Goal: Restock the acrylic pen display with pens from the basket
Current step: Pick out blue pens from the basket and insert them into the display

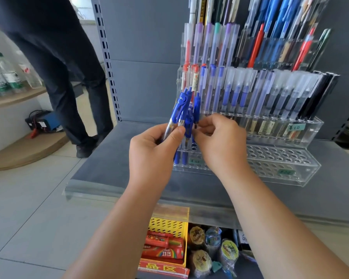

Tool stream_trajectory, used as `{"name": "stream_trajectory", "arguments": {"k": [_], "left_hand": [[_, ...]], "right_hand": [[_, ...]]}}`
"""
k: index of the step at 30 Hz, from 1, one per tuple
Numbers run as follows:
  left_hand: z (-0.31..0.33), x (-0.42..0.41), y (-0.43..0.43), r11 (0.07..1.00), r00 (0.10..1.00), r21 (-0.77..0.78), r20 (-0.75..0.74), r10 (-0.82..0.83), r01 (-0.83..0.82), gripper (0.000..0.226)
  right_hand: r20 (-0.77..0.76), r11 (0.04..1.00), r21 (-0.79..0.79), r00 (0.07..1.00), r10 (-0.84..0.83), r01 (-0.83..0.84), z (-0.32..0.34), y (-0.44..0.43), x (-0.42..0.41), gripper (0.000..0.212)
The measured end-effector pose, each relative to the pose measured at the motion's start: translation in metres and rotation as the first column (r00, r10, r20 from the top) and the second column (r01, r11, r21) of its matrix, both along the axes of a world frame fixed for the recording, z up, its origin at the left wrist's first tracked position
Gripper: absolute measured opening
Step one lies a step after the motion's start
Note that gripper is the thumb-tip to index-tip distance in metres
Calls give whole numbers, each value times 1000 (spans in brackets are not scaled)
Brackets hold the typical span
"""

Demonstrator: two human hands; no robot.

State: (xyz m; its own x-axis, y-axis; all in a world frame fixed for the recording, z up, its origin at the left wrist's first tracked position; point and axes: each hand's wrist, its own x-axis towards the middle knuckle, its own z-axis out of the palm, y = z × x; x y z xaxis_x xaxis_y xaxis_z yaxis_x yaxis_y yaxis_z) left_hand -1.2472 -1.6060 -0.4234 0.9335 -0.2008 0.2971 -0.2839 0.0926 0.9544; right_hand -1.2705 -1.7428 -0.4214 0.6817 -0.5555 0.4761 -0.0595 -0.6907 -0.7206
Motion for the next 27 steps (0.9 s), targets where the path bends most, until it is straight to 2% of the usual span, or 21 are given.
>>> {"name": "stream_trajectory", "arguments": {"k": [7, 21, 27], "left_hand": [[1, -2, -1, 999, 1000, -34, -4, 26, -26, 15], [-1, -5, -3, 997, 1000, -74, -10, 2, -3, 17], [-1, -5, -2, 997, 1000, -73, 0, 10, -10, 14]], "right_hand": [[-49, 997, -75, 999, -19, 16, -1, 1, 0, 12], [-67, 996, -85, 998, -19, 13, -1, 1, 0, 13], [-169, 991, -130, 986, -5, -18, 8, 3, -1, 6]]}}
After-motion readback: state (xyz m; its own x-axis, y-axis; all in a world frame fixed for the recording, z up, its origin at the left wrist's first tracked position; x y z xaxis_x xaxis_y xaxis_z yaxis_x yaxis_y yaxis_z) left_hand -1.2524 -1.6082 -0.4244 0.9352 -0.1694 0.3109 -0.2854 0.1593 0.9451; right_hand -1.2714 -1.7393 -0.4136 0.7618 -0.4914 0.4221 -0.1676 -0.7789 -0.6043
